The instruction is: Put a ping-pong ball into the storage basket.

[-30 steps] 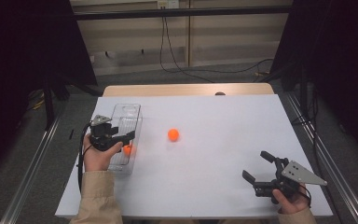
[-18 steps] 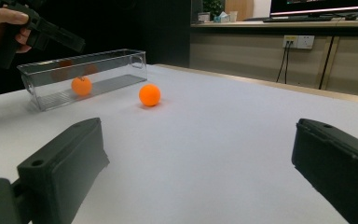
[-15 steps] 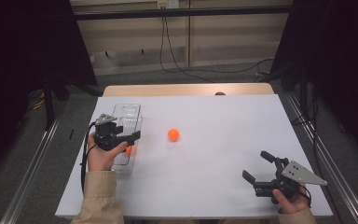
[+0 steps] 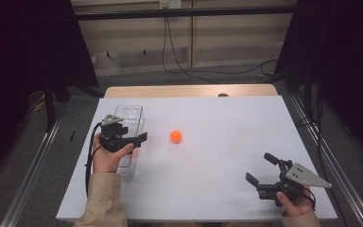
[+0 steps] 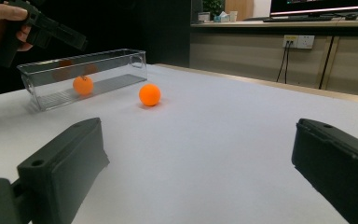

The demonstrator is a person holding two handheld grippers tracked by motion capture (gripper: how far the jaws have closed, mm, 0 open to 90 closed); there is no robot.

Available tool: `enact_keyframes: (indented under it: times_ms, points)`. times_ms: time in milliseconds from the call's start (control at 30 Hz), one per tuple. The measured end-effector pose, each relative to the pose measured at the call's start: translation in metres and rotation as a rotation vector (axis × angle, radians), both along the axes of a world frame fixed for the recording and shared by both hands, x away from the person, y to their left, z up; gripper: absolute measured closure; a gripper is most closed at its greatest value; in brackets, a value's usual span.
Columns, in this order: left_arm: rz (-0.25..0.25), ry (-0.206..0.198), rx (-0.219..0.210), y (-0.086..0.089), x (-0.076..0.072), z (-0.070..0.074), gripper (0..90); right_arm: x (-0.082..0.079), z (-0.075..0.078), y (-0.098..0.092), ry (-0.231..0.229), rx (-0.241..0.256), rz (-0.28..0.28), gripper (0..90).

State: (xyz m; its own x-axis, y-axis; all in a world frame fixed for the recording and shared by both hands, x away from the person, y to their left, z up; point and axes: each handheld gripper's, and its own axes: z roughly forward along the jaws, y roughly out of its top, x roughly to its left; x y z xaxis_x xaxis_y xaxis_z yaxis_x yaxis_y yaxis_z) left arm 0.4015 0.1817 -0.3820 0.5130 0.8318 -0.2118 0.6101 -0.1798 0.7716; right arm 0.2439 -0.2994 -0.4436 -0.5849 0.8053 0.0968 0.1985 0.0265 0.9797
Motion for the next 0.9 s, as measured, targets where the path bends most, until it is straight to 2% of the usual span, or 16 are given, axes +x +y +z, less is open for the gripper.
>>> enact_keyframes:
  times_ms: [900]
  points:
    - [-0.052, -0.005, -0.003, -0.027, -0.002, 0.002, 12.4, 0.000, 0.000, 0.000, 0.003, 0.000, 0.000, 2.2]
